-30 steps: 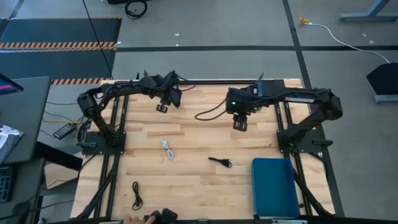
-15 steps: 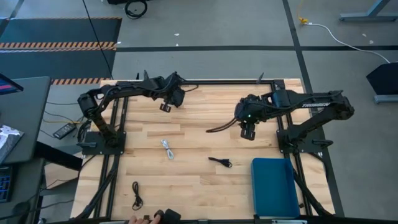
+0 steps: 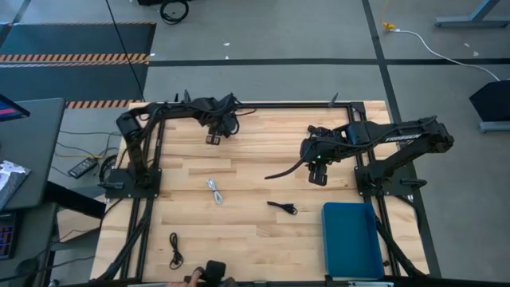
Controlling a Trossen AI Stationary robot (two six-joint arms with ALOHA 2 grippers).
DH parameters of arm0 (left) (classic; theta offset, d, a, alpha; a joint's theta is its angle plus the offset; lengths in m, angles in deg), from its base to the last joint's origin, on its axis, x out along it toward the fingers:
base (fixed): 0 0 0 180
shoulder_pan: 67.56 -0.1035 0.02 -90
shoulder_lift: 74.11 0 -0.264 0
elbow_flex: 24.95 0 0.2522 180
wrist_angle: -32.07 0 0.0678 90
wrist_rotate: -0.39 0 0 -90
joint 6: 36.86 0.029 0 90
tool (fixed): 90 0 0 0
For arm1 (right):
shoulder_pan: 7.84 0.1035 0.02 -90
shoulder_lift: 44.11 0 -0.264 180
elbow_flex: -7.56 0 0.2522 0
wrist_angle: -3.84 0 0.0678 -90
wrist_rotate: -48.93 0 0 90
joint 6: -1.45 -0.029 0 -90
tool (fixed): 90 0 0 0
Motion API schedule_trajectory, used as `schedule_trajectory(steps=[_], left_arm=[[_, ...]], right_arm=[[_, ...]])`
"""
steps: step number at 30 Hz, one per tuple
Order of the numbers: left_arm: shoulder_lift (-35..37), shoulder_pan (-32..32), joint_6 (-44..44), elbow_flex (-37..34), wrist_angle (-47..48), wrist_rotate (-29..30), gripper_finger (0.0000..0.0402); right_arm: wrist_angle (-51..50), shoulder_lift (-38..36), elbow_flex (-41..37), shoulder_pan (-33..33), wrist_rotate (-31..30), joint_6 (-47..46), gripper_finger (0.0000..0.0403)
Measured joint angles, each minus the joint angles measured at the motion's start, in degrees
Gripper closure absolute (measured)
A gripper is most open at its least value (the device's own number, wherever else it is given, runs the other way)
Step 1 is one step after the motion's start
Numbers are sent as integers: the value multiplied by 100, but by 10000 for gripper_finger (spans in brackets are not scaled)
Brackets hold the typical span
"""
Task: Pick and place USB-C Cables
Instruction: Put the black USB cable into the blue bin
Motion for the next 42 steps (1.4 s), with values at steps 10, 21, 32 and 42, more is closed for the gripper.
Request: schedule_trajectory(steps=[10,21,32,42], left_arm=[[-262,60,42,640,162,-22,173],[-562,-155,-121,618,160,-257,114],[-782,-177,-240,633,201,-444,198],[-715,48,-268,617,509,188,370]], right_arm=[[9,2,0,-2,-16,152,217],[-2,2,0,17,20,151,217],[11,2,0,94,9,166,217],[18,2,0,94,7,-44,217]])
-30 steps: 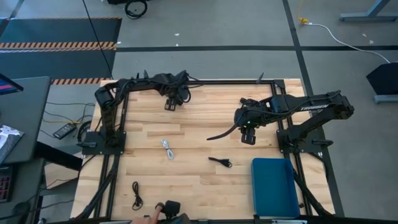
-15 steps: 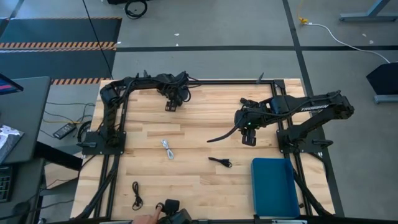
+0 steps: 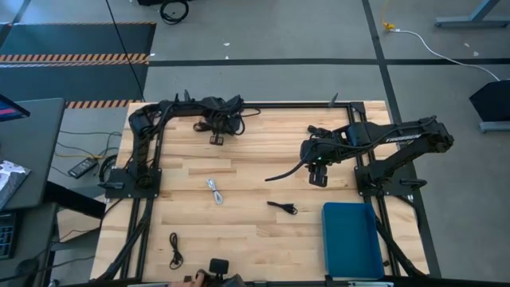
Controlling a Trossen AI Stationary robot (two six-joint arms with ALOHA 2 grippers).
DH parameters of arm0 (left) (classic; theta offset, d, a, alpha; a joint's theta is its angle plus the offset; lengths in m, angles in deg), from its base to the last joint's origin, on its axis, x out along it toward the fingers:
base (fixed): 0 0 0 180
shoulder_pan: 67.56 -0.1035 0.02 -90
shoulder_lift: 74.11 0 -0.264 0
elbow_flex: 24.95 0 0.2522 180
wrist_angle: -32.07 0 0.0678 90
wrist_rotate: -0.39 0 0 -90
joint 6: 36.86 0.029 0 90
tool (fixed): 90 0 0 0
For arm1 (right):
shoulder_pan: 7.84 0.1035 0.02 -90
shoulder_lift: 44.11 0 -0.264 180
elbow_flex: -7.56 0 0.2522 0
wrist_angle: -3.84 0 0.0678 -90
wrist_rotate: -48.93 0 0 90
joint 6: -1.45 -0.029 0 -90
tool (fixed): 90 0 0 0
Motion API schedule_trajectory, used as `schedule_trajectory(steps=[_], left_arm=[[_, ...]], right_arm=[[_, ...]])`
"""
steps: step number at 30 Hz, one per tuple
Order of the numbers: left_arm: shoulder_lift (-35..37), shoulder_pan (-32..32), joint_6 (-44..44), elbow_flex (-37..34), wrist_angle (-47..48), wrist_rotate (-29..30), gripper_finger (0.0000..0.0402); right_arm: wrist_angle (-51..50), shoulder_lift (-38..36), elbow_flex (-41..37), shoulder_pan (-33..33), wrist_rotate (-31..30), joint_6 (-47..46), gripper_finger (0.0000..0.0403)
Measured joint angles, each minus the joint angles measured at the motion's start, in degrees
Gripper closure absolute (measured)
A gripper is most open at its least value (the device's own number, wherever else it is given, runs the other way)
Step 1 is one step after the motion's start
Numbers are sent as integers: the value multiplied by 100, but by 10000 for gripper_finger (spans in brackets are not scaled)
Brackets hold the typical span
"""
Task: Pick and place USB-C Cables
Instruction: Put the black USB cable into the blue bin
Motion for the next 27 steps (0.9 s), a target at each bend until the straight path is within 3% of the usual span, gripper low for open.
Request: schedule_trajectory(steps=[5,16,21,27], left_arm=[[578,195,-176,-3,5,203,362],[2597,597,-2287,-1,-1033,-2355,366],[3102,1160,-2827,1,-2015,-2810,366],[3240,1990,-3190,3,-2907,-2823,366]], right_arm=[[116,0,0,125,-311,-41,217],[1784,-99,-2,979,-1870,264,217],[2635,-102,-2,1364,-2757,589,217],[3975,-103,-2,1629,-3675,1158,217]])
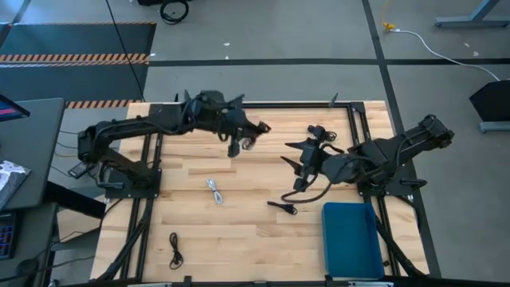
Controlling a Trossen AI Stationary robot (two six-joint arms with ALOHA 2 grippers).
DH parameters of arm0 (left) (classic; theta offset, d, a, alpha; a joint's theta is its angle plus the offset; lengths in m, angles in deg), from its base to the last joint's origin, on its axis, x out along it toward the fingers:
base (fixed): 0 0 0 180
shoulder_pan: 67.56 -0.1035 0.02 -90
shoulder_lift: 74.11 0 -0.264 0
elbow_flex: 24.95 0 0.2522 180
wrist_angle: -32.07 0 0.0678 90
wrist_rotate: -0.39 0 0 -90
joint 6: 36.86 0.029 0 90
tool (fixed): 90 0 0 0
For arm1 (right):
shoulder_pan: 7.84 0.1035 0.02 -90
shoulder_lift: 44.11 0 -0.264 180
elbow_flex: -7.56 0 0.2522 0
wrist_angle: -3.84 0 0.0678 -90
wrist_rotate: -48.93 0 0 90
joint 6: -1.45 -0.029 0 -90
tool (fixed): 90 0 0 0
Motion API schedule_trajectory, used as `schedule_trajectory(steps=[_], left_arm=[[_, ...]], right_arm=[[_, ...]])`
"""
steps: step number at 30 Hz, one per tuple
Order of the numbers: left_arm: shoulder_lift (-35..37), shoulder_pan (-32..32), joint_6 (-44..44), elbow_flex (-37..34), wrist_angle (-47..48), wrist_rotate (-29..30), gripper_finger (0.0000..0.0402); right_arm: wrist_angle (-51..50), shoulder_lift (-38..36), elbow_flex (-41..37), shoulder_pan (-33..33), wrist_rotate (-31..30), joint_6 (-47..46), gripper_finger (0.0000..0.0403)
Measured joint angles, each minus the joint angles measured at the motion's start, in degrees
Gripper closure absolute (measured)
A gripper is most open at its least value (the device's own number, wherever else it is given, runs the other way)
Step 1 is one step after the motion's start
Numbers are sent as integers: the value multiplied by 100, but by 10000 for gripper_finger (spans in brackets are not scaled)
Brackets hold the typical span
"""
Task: Pick and place USB-C Cables
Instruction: Put the black USB cable into the blue bin
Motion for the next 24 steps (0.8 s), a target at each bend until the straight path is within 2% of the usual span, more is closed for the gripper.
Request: schedule_trajectory(steps=[5,10,15,21,24], left_arm=[[-2,584,-91,0,-560,205,365],[-2,901,-173,0,-861,534,365],[-2,1112,-253,0,-926,650,365],[-2,1364,-251,0,-1012,940,365],[-6,1455,-251,0,-1042,1010,365]], right_arm=[[885,-1,0,19,-14,257,217],[1458,17,0,4,388,404,217],[1728,24,0,-25,438,554,217],[2018,102,2,-155,952,424,217],[2054,223,2,-186,953,451,217]])
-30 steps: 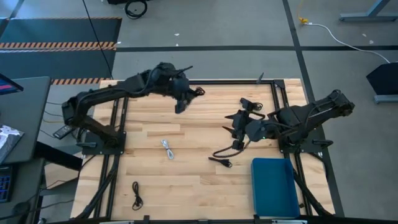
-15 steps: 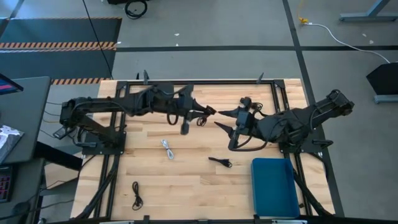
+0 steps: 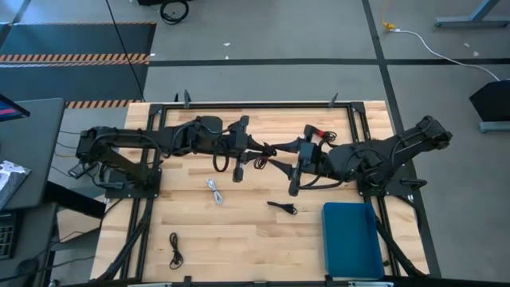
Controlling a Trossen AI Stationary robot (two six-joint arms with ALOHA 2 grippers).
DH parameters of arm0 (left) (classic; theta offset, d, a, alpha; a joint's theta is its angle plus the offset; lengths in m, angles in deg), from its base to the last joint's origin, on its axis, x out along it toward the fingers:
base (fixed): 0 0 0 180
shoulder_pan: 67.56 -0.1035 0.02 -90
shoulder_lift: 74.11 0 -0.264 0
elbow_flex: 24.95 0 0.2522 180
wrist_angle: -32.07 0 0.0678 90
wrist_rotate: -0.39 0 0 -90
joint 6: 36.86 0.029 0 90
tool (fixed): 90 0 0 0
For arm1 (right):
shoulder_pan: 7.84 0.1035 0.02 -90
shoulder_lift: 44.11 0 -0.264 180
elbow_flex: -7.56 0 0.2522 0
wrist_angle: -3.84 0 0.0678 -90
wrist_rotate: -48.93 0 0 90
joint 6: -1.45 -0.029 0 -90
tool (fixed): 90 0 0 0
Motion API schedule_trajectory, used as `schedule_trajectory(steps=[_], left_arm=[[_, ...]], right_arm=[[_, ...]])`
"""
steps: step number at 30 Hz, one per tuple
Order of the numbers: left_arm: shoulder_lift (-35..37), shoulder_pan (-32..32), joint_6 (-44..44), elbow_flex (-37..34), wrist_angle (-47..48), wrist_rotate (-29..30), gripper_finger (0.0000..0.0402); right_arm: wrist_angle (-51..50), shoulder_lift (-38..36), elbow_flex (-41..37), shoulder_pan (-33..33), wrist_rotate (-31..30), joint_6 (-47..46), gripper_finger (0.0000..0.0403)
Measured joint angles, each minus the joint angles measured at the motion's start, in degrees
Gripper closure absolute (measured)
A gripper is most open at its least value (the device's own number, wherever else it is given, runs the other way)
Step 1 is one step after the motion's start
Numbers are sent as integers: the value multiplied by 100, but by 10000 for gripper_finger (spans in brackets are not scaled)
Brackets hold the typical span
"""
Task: Pick and place USB-C Cables
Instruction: Put the black USB cable into the blue bin
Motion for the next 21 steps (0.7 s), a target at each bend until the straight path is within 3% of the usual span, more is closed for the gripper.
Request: schedule_trajectory(steps=[5,11,15,19,21], left_arm=[[-2,93,-26,-2,-10,23,365],[-2,98,-173,0,74,19,356],[-2,109,-276,0,133,18,324],[0,160,-258,0,228,19,273],[56,168,-235,2,424,17,246]], right_arm=[[65,140,1,-7,-87,46,217],[148,177,0,125,-594,98,232],[104,186,0,193,-771,114,286],[80,186,0,262,-862,363,375],[79,186,0,294,-885,462,384]])
